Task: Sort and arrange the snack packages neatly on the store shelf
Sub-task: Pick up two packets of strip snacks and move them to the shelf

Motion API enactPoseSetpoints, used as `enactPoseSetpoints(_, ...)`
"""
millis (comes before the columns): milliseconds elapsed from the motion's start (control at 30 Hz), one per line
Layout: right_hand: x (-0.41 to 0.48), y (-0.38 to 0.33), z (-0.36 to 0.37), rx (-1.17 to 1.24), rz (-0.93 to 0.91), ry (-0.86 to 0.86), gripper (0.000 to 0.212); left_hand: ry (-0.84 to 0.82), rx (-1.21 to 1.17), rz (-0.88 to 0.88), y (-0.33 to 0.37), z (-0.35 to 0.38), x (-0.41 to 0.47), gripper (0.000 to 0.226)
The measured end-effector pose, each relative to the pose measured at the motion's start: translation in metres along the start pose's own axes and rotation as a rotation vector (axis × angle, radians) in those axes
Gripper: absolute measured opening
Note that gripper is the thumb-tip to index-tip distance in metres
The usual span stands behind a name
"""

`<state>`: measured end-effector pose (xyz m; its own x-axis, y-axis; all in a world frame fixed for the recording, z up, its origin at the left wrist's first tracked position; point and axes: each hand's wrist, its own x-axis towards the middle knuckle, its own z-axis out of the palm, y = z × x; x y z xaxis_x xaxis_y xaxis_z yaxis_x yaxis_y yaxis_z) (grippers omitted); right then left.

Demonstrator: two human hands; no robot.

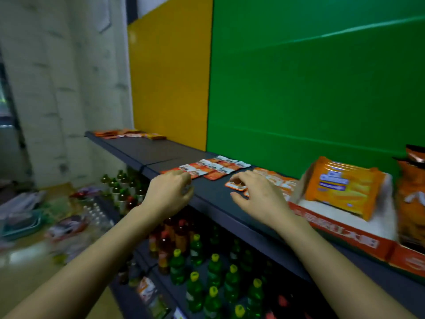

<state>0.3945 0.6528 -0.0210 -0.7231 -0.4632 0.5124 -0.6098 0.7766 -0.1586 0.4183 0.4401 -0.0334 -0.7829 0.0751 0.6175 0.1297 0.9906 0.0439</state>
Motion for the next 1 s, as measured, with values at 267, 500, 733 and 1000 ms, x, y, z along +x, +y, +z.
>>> enactPoseSetpoints(267, 0.113, -0.128, 0.114, 0.124, -0.065, -0.077, 0.036, -0.087, 0.199, -0.099, -0.197, -0.018, -0.024, 0.032)
enactPoseSetpoints(500, 0.205, -0.213, 0.176, 0.135, -0.097, -0.122, 0.036, -0.095, 0.242, -0.179, -0.32, -0.022, -0.016, 0.036)
enactPoseSetpoints(733, 0.3, -0.248, 0.243, 0.147, -0.092, -0.154, 0.037, -0.121, 0.224, -0.21, -0.408, 0.006, 0.022, 0.034)
enactPoseSetpoints(1000, 0.442, -0.248, 0.319, 0.197, 0.001, -0.164, 0.034, -0.162, 0.191, -0.245, -0.522, 0.062, 0.119, 0.036)
